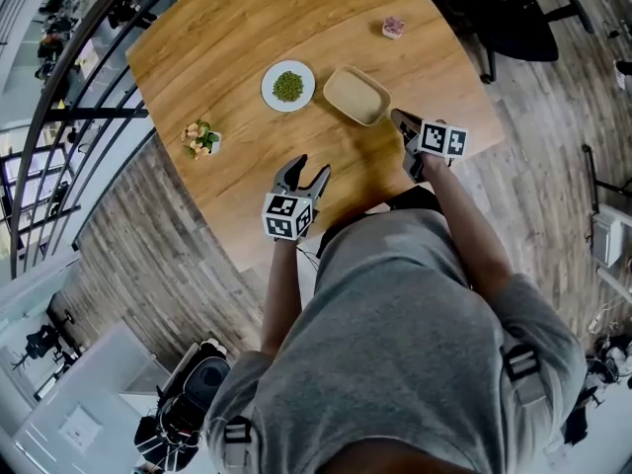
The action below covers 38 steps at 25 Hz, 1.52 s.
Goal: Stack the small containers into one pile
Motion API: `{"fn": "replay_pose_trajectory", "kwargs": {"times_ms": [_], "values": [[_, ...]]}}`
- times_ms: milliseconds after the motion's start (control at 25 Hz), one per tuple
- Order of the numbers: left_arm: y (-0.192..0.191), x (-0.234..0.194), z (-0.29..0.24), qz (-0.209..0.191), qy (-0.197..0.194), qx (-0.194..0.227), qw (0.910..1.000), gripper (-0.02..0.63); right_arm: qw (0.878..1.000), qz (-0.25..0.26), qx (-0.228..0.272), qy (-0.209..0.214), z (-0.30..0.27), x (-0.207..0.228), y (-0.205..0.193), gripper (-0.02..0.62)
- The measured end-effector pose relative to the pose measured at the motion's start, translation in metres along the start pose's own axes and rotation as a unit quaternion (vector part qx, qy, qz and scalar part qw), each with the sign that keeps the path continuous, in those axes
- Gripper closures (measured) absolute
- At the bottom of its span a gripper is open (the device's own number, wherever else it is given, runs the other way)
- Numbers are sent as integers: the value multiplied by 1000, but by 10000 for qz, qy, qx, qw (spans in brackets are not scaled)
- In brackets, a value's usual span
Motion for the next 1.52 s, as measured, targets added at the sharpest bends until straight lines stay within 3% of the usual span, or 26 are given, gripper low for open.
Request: {"fn": "replay_pose_trajectory", "kwargs": {"times_ms": [200,480,600,800,920,1240,1520], "values": [[9,6,-5,-3,72,179,9998,390,9945,813,-360,554,9,-13,-1,588],[19,14,-11,45,203,407,9990,479,9688,2326,-591,614,19,-30,15,588],[21,21,-10,61,186,456,9988,519,9531,2856,-823,569,21,-37,20,589],[23,30,-12,149,237,524,9982,558,9166,3710,-1352,624,18,-46,22,589],[25,33,-13,135,312,522,9981,569,9022,3962,-1559,684,15,-47,22,589],[27,43,-16,222,576,544,9966,577,8835,4128,-2021,905,8,-39,22,589],[28,50,-23,408,828,560,9942,577,8583,4365,-2461,1109,0,-31,20,589]]}}
Point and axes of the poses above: the fingertips, and each gripper's own axes: z backward along the fingers, x to its right, y out of its top, the point moved 7 cm from there along z, backward along the fingers, and after that the axes turned 15 degrees about y, right-handed, at the moved point
